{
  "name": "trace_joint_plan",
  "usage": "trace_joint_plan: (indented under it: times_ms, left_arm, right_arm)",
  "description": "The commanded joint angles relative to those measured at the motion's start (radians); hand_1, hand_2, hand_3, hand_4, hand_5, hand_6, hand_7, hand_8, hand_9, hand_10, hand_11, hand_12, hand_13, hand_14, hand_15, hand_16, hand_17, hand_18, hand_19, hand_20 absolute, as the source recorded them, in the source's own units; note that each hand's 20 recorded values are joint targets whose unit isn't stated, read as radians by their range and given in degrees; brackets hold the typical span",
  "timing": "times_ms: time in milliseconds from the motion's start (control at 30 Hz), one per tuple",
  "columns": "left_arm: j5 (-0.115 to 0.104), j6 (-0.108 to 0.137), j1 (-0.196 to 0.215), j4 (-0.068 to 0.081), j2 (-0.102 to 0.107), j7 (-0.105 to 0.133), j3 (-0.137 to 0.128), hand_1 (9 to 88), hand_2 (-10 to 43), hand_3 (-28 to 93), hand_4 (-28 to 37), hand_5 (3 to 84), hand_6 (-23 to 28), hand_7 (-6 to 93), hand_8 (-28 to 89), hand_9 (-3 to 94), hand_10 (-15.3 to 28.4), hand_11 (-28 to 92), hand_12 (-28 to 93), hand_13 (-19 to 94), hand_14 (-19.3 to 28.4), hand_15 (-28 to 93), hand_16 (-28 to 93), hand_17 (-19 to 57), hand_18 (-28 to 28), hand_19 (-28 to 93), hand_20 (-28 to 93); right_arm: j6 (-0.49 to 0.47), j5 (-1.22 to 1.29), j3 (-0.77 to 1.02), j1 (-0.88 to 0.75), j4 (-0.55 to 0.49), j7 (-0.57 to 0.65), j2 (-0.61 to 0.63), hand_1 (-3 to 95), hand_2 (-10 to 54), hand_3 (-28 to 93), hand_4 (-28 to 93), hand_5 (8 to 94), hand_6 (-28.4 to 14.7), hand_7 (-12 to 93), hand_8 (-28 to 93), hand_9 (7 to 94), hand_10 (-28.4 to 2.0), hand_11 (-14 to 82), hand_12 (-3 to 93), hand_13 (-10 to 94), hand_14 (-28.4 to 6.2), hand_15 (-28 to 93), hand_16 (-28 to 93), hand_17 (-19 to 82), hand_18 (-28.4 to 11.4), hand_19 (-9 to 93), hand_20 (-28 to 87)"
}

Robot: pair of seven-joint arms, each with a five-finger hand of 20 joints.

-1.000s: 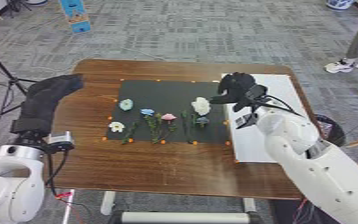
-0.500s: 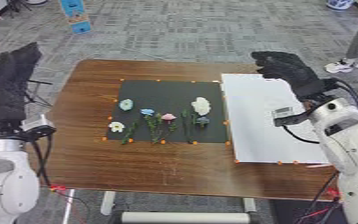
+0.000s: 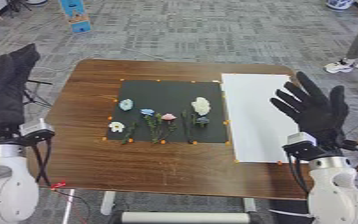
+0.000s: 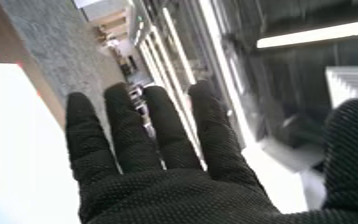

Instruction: Arrange flowers

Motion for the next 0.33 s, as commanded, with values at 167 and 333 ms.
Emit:
trace_joint_plan:
  times_ms: [167,333]
  left_arm:
    - [0.025,-0.051,0.052,-0.028,-0.051,0.028,-0.017,21.9,22.9,65,-28.3,48.1,4.4,12.1,-8,44.1,13.7,16,5,33,10.2,9,-6,11.5,3.5,3,13]
    - [0.024,-0.055,0.045,-0.024,-0.050,0.025,-0.016,22.4,22.4,66,-28.3,48.4,4.5,12.2,-8,44.6,13.7,16,5,33,10.4,9,-6,11.7,3.8,3,14]
  right_arm:
    - [0.044,0.012,-0.064,-0.086,-0.008,-0.151,-0.028,5.3,3.7,68,-17,41.5,-3.6,8,-7,39.2,-16.5,3.9,13.0,29,-16.3,6,23,15,-16.4,10,25]
    - [0.055,-0.005,-0.072,-0.085,-0.010,-0.144,-0.032,5.4,3.6,69,-17,41.9,-3.8,8,-7,39.4,-16.6,4.0,13.1,30,-16.4,7,23,15,-16.4,10,25]
